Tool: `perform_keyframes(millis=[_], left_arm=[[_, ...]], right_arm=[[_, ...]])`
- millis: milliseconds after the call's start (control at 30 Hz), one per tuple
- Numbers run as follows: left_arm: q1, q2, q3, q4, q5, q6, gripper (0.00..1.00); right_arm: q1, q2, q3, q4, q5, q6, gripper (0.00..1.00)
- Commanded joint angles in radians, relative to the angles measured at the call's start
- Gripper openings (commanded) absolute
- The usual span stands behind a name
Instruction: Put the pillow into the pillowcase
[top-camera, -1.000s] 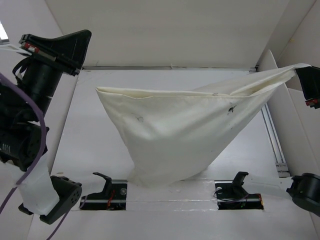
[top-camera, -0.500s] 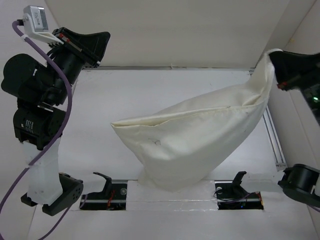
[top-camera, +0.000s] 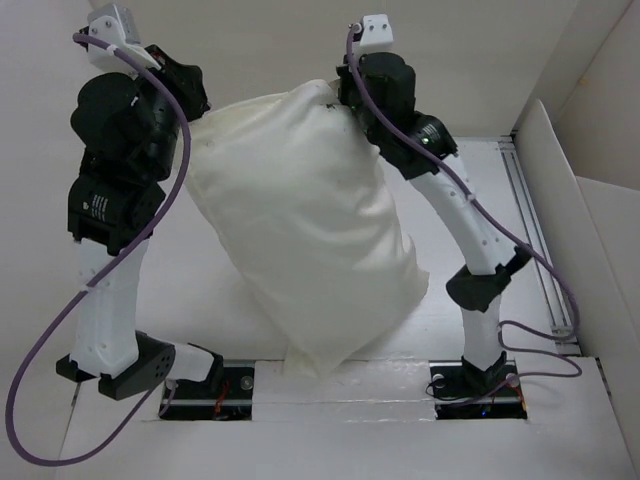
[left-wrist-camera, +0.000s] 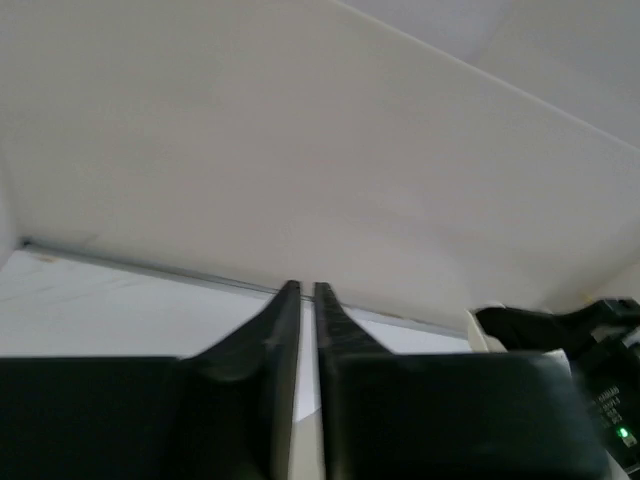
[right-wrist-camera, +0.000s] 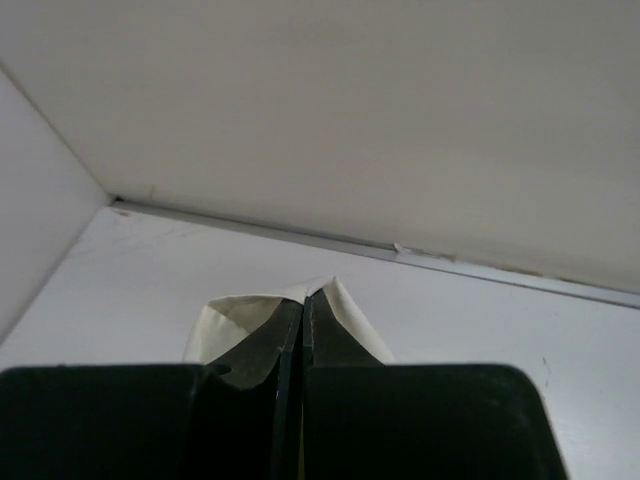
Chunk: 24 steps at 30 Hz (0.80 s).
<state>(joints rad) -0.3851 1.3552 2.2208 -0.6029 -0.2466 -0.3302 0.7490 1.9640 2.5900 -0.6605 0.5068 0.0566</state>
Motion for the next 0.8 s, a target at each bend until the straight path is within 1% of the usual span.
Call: perform_keyframes(millis=[0, 33, 67, 100, 133, 167, 200, 233, 267, 300, 400, 433, 467, 533, 567, 600, 633, 667, 700, 733, 767], left_arm=[[0.005, 0.013, -0.004, 0.026, -0.377, 0.072, 0.14], [0.005, 0.027, -0.004, 0.038, -0.586, 0.11, 0.23], [0.005, 0.042, 0.006, 0.049, -0.652, 0.135, 0.37], [0.005, 0.057, 0.016, 0.049, -0.671, 0.154, 0.54], [0.005, 0.058, 0.016, 0.049, -0.654, 0.154, 0.73], [0.005, 0.048, -0.01, 0.06, -0.557, 0.154, 0.8], [0.005, 0.018, -0.076, 0.074, -0.504, 0.145, 0.89], [0.005, 0.003, -0.111, 0.101, -0.462, 0.145, 0.97], [0.005, -0.013, -0.145, 0.11, -0.392, 0.145, 1.0], [0.005, -0.024, -0.206, 0.12, -0.351, 0.132, 1.0], [0.005, -0.05, -0.268, 0.129, -0.214, 0.119, 1.0], [0.005, -0.063, -0.315, 0.144, -0.195, 0.118, 1.0], [0.005, -0.073, -0.335, 0.156, -0.175, 0.118, 1.0], [0.005, -0.073, -0.358, 0.166, -0.139, 0.108, 1.0], [0.005, -0.061, -0.368, 0.166, -0.113, 0.108, 1.0], [0.005, -0.044, -0.383, 0.166, -0.08, 0.108, 1.0], [0.005, -0.031, -0.394, 0.166, -0.018, 0.091, 1.0], [0.005, -0.004, -0.42, 0.176, 0.006, 0.091, 1.0], [0.005, 0.013, -0.435, 0.202, 0.024, 0.077, 1.0], [0.005, 0.031, -0.446, 0.203, 0.024, 0.06, 1.0], [0.005, 0.053, -0.446, 0.218, 0.039, 0.06, 1.0]], right_arm=[[-0.059, 0.062, 0.031, 0.136, 0.01, 0.035, 0.0], [-0.074, 0.099, 0.066, 0.124, 0.01, 0.049, 0.03], [-0.106, 0.133, 0.125, 0.124, -0.043, 0.049, 0.46], [-0.12, 0.154, 0.134, 0.124, -0.083, 0.049, 0.84], [-0.132, 0.164, 0.125, 0.174, -0.127, 0.049, 1.0], [-0.155, 0.15, 0.102, 0.211, -0.204, 0.049, 1.0], [-0.168, 0.135, 0.046, 0.248, -0.238, 0.049, 1.0], [-0.184, 0.107, 0.029, 0.28, -0.275, 0.049, 1.0], [-0.201, 0.107, 0.028, 0.31, -0.306, 0.049, 1.0], [-0.233, 0.107, 0.062, 0.311, -0.329, 0.049, 1.0], [-0.284, 0.084, 0.125, 0.266, -0.347, 0.037, 1.0], [-0.284, 0.064, 0.095, 0.266, -0.347, 0.037, 1.0], [-0.295, 0.008, 0.058, 0.277, -0.347, 0.028, 1.0], [-0.295, -0.054, -0.049, 0.299, -0.338, 0.014, 1.0], [-0.295, -0.077, -0.062, 0.283, -0.338, 0.014, 1.0], [-0.295, -0.112, -0.062, 0.175, -0.338, 0.028, 1.0], [-0.295, -0.129, -0.062, 0.095, -0.338, 0.058, 1.0], [-0.281, -0.154, -0.12, 0.014, -0.338, 0.101, 1.0], [-0.263, -0.237, -0.196, -0.049, -0.338, 0.161, 1.0], [-0.231, -0.302, -0.305, -0.086, -0.326, 0.181, 1.0], [-0.121, -0.386, -0.637, -0.024, -0.256, 0.195, 1.0]])
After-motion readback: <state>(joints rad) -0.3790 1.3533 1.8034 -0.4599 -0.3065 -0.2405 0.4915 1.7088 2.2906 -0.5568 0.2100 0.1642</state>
